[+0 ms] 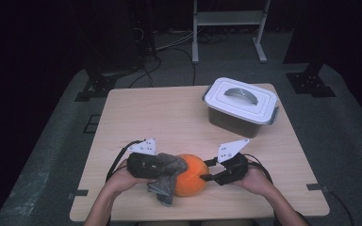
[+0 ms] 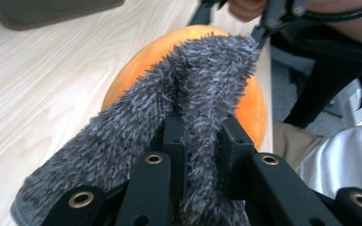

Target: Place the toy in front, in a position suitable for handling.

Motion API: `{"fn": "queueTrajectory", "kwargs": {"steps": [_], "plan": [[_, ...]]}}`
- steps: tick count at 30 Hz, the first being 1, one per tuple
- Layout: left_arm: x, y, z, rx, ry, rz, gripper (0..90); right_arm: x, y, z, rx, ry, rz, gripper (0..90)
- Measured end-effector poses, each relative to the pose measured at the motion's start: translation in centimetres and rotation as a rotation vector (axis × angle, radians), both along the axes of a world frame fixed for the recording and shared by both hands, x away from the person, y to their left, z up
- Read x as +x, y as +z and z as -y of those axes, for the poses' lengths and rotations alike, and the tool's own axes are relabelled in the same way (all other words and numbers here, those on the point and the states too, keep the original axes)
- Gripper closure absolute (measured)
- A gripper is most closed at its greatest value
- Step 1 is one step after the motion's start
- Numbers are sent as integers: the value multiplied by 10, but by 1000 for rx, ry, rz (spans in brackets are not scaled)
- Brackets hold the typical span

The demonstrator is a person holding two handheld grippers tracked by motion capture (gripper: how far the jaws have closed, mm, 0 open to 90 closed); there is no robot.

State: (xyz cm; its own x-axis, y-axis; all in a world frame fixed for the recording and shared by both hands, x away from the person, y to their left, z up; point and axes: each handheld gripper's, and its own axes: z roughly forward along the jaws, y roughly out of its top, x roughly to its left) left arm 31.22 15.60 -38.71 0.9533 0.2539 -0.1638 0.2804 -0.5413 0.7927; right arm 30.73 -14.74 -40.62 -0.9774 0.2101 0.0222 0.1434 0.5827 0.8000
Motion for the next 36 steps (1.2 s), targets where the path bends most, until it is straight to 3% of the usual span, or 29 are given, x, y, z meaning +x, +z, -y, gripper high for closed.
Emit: {"fn": "queueTrajectory", "kwargs": {"steps": [4,8,14,20,26,31,36], "plan": [[-3,8,3,37,5,37,760,-9,7,-8,-22,27,74,601],[-6,17,7,5,-19,51,759,-10,9,-8,-18,24,83,612],[-12,30,29,-48,-92,71,756,-14,11,-12,-26,27,100,612],[-13,34,45,-24,-114,83,756,-17,11,-14,-24,36,104,615],[-11,26,31,-35,-94,65,757,-13,7,-9,-5,33,80,621],[-8,20,12,-49,-46,44,757,-14,8,-11,-3,34,84,623],[-5,20,5,-38,-21,46,756,-16,9,-13,-7,39,98,622]]}}
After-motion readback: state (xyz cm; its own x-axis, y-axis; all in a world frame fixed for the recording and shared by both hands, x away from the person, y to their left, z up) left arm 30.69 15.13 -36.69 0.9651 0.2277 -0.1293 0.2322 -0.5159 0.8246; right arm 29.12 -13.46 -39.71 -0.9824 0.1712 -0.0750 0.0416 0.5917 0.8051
